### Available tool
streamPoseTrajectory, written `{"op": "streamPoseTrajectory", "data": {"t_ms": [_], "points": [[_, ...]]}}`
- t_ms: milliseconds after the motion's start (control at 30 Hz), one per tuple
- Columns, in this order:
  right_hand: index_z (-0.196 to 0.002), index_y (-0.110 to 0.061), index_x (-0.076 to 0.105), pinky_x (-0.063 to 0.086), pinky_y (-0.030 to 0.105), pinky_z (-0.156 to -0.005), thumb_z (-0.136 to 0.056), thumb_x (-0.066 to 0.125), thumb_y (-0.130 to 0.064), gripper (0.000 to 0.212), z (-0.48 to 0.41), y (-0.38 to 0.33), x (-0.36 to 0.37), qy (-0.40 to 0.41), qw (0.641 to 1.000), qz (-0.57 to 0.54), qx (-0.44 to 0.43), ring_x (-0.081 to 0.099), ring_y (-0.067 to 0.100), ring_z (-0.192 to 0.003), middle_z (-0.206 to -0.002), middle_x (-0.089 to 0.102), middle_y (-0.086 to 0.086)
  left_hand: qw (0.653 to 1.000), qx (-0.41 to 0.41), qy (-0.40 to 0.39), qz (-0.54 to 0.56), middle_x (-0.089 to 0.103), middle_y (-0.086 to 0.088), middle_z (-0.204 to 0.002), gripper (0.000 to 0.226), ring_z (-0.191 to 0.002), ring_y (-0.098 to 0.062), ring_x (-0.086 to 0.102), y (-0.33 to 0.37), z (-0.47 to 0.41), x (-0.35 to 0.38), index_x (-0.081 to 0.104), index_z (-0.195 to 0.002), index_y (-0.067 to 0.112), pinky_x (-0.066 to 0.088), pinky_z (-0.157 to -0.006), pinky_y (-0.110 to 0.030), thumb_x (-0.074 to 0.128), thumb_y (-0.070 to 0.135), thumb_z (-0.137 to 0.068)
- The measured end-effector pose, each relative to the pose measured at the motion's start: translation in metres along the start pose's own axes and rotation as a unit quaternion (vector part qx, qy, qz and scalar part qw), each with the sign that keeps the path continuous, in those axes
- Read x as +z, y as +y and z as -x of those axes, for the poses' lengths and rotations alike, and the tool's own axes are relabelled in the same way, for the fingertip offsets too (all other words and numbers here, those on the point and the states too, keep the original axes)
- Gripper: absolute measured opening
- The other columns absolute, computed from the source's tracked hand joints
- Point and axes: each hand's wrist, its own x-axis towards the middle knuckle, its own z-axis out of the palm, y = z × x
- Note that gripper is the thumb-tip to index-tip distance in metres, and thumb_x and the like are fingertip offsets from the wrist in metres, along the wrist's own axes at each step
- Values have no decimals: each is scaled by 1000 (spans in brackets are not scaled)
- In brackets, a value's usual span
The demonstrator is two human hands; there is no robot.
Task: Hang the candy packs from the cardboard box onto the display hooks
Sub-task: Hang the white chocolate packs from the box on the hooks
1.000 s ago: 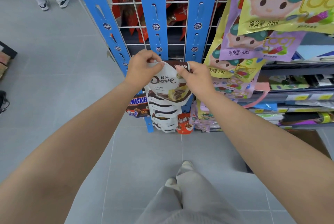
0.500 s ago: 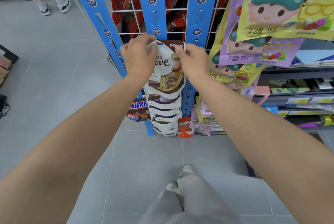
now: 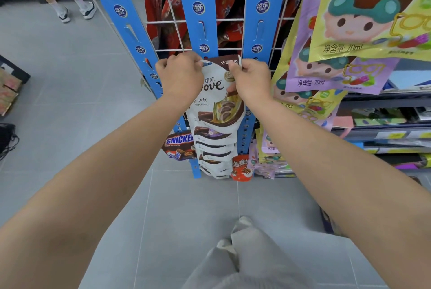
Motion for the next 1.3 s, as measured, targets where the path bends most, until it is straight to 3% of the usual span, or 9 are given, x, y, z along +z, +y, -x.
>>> {"op": "streamPoseTrajectory", "data": {"t_ms": [200, 300, 400, 567, 667, 767, 933, 1133, 1300], "points": [[-91, 12, 61, 47, 36, -53, -93, 51, -18, 32, 3, -5, -2, -60, 996, 13, 61, 68, 17, -54, -81, 65, 24, 1000, -10, 16, -13, 69, -1, -94, 18, -95, -24, 59, -10, 8, 5, 60, -100, 17, 27, -97, -36, 48, 28, -92], [-101, 12, 61, 55, 51, -72, -92, 49, -14, 30, 8, -5, -6, -57, 996, 23, 68, 69, 35, -74, -93, 67, 25, 999, -22, 36, 13, 66, 2, -101, 13, -97, -22, 58, -20, 11, 1, 58, -99, 18, 32, -93, -35, 53, 21, -88], [-111, 7, 60, 56, 50, -76, -92, 48, -11, 28, 19, -5, -11, -62, 994, 22, 89, 70, 32, -76, -83, 64, 12, 998, -15, 52, 20, 64, -2, -104, 13, -100, -24, 55, -25, 17, -7, 61, -97, 16, 42, -91, -40, 54, 20, -87], [-124, 1, 53, 53, 48, -88, -88, 53, -7, 37, 44, -1, -22, -47, 994, -11, 98, 64, 34, -98, -109, 60, 13, 998, 6, -27, 51, 68, 1, -90, 9, -89, -22, 61, -9, 36, -10, 61, -88, 19, 48, -77, -35, 53, 19, -84], [-117, -6, 59, 58, 38, -69, -92, 51, -9, 26, 70, 13, -37, -59, 992, -26, 104, 67, 23, -76, -95, 58, -1, 992, 54, -99, 54, 67, 1, -88, 6, -89, -23, 61, 13, 53, 0, 60, -83, 23, 51, -76, -36, 55, 19, -83], [-99, -7, 65, 46, 24, -45, -93, 48, -10, 18, 95, 43, -66, -44, 990, -6, 131, 61, 13, -52, -92, 61, 2, 974, 132, -171, 64, 62, 5, -81, 7, -87, -21, 61, 48, 76, 21, 59, -78, 24, 50, -74, -34, 57, 18, -82], [-80, 0, 66, 52, 42, -63, -85, 49, -4, 18, 130, 112, -137, 39, 974, -3, 225, 67, 39, -83, -93, 68, 22, 921, 257, -293, 25, 64, -6, -84, 11, -88, -27, 61, 125, 122, 70, 61, -75, 16, 53, -75, -39, 54, 16, -84], [-70, -13, 57, 45, 27, -51, -90, 49, -8, 22, 172, 214, -272, 115, 944, -50, 305, 57, 17, -53, -73, 58, 8, 857, 338, -389, -15, 63, -6, -89, 16, -87, -24, 59, 251, 197, 163, 53, -67, 20, 51, -78, -34, 52, 17, -83], [-78, -4, 63, 46, 29, -52, -89, 51, -9, 16, 198, 299, -395, 151, 924, -31, 349, 59, 26, -65, -66, 58, 10, 827, 331, -454, -16, 65, -4, -101, 13, -95, -25, 60, 362, 261, 242, 65, -90, 15, 51, -83, -35, 52, 19, -87]]}}
